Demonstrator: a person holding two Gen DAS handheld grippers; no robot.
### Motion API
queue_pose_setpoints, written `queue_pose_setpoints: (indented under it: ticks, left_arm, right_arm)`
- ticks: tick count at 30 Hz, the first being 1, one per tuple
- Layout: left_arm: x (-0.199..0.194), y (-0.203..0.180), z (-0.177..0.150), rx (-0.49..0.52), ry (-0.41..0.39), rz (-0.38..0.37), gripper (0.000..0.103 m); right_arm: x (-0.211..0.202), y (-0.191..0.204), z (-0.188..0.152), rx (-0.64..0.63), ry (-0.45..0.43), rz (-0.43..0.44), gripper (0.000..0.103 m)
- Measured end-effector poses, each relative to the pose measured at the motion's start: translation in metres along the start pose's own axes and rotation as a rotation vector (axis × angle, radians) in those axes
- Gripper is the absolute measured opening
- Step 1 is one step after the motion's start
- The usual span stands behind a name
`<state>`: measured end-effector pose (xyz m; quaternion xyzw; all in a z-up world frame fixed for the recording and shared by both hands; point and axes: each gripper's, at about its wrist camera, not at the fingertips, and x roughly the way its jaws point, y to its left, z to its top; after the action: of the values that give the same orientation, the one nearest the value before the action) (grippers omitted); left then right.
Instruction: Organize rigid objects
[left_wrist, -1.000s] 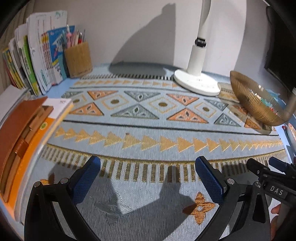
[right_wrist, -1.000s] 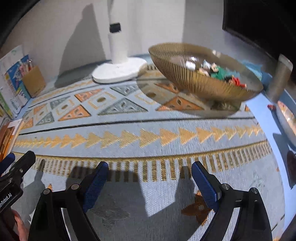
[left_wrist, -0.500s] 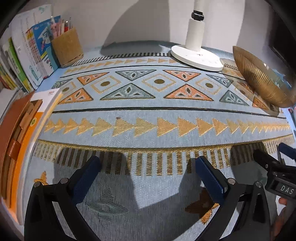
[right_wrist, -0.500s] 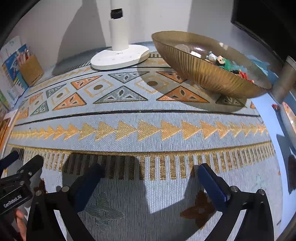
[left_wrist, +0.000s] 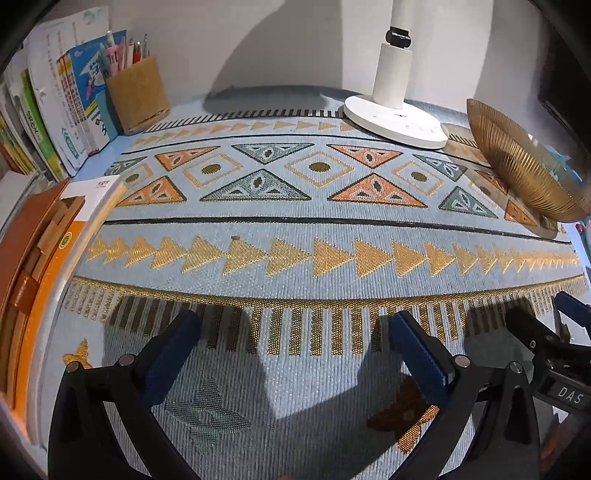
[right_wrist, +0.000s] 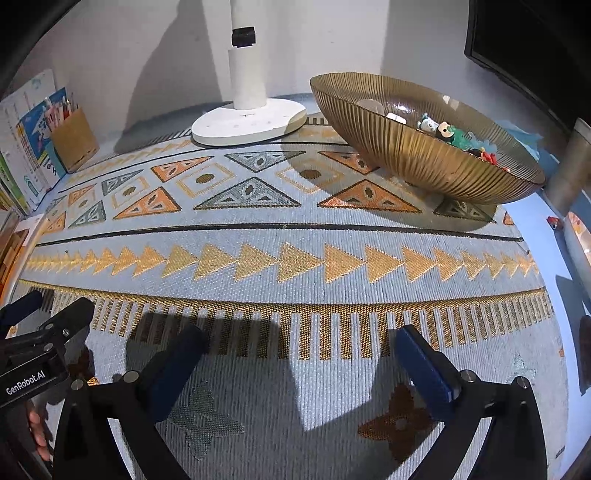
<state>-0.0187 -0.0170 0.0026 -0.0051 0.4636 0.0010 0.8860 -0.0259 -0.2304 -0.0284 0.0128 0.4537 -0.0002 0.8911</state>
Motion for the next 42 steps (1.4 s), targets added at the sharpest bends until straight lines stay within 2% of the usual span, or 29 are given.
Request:
queue_pose_setpoints:
  ticks: [42]
  left_arm:
    - [0.0004, -0.0013, 0.0001, -0.002, 0.0, 0.004, 0.103]
  right_arm:
    - [-0.0031, 0.0049, -0.0042, -0.011, -0.019, 0.022, 0.103]
